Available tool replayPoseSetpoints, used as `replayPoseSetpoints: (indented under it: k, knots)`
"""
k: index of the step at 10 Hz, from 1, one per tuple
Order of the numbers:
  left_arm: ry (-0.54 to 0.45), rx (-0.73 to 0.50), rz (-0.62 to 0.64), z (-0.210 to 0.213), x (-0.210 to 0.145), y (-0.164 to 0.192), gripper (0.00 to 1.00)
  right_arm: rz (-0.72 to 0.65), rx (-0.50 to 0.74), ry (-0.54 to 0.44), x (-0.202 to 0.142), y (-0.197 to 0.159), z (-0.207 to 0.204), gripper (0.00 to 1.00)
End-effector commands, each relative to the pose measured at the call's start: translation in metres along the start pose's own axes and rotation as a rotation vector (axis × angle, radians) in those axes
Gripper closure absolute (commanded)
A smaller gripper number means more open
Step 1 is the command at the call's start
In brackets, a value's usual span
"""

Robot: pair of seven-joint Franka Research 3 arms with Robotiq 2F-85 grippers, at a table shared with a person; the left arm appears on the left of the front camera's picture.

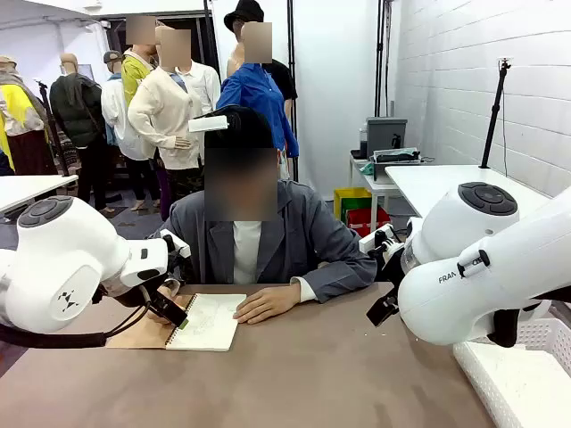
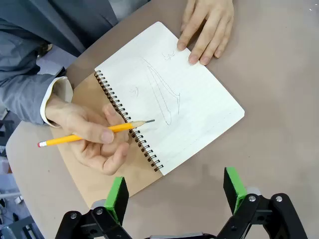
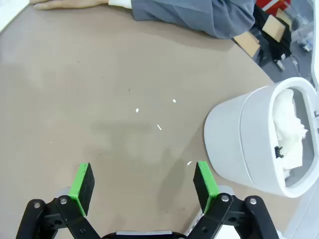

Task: Sort the paper based on its condition.
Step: If a person hands you a paper, place it in the Organizing basket , and if it's crumpled, put it in the Trash can.

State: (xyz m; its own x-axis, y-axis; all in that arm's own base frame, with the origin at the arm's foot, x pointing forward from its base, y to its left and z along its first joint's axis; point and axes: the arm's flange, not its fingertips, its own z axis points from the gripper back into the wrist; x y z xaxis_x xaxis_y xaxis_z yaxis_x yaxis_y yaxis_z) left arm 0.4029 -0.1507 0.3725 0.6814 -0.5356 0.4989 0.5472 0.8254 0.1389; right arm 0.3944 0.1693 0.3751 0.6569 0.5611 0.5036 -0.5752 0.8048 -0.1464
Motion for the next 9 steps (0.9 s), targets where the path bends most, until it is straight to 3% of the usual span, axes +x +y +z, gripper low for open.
replayPoseSetpoints:
  k: [1,9]
  knots:
    - [0.000,0.000,0.000,0.0000,-0.0001,0.0000,0.00,0.000,0.000,0.000,0.0000,0.0000,-0.0001,0.00]
    - [0.000,0.000,0.000,0.0000,-0.0001,0.0000,0.00,0.000,0.000,0.000,0.0000,0.0000,-0.0001,0.00]
